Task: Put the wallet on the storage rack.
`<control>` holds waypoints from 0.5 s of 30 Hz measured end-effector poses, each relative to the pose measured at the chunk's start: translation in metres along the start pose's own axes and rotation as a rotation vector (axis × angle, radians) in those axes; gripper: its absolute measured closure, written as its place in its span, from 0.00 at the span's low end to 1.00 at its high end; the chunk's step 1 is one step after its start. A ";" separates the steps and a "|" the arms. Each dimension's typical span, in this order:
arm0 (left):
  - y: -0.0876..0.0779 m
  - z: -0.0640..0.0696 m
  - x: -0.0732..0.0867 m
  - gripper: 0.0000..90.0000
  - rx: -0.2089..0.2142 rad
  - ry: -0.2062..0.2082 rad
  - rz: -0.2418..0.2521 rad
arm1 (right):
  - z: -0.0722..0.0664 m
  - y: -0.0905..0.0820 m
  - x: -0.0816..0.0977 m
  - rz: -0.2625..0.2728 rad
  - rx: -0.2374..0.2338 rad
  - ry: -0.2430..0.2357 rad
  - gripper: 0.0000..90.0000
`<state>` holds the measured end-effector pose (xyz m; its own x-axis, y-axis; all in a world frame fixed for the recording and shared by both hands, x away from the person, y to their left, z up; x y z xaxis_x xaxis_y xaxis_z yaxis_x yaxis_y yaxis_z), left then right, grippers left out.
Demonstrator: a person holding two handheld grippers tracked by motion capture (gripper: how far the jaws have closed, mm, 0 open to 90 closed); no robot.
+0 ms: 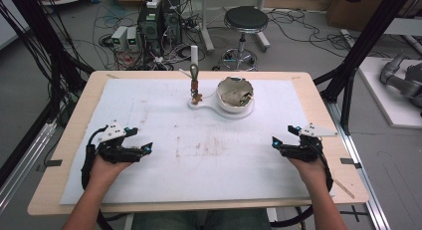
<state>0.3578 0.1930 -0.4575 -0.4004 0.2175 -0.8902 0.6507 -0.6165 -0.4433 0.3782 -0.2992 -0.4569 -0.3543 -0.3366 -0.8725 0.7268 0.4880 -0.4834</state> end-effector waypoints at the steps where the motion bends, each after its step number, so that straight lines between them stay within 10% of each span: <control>1: 0.000 -0.001 0.000 0.21 -0.003 0.003 -0.002 | 0.000 0.001 0.000 -0.004 -0.003 0.002 0.23; 15: -0.002 0.000 0.000 0.21 -0.003 -0.002 -0.002 | -0.001 0.001 0.001 -0.014 -0.007 0.004 0.23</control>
Point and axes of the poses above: each handheld gripper's, and its own axes: y roughly forward along the jaws, x roughly out of its underside, z roughly to its right, the point moved 7 cm from there along y, roughly forward along the jaws, and after that the axes turned 4 degrees about -y, right-handed, at the moved point
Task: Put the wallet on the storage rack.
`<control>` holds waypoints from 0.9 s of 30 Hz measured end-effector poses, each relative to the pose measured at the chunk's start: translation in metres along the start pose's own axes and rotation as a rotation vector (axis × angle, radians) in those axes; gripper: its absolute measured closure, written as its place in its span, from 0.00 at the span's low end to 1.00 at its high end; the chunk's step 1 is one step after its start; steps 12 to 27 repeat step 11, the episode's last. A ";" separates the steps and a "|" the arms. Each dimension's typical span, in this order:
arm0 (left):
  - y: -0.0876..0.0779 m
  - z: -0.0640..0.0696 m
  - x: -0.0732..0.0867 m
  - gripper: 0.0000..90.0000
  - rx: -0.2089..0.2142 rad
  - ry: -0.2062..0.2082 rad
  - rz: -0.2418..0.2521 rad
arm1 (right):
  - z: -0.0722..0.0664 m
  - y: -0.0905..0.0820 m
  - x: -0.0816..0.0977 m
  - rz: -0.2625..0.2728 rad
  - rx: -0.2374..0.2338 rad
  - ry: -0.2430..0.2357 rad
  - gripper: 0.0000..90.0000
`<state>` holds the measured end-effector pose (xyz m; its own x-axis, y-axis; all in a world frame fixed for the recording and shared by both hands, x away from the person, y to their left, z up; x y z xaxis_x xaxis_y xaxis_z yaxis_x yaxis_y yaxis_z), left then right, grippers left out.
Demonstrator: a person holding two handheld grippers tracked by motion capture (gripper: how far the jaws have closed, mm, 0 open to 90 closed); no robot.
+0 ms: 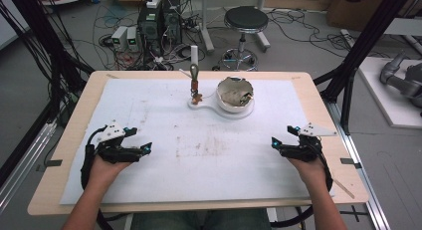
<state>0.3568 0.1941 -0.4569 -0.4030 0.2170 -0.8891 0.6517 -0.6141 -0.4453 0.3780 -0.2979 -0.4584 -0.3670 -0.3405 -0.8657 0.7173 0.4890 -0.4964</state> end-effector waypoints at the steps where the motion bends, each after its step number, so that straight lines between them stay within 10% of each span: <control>1: 0.000 0.000 0.000 0.21 0.001 0.003 -0.002 | 0.000 0.000 0.000 0.000 0.000 -0.001 0.23; 27: 0.001 0.000 0.001 0.21 0.006 -0.003 -0.009 | 0.000 0.001 0.000 -0.005 0.000 -0.003 0.23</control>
Point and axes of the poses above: each handheld gripper's, and its own axes: y roughly forward along the jaws, x roughly out of its underside, z roughly to its right, the point moved 7 cm from there along y, roughly forward along the jaws, and after that the axes turned 4 degrees about -y, right-handed, at the moved point
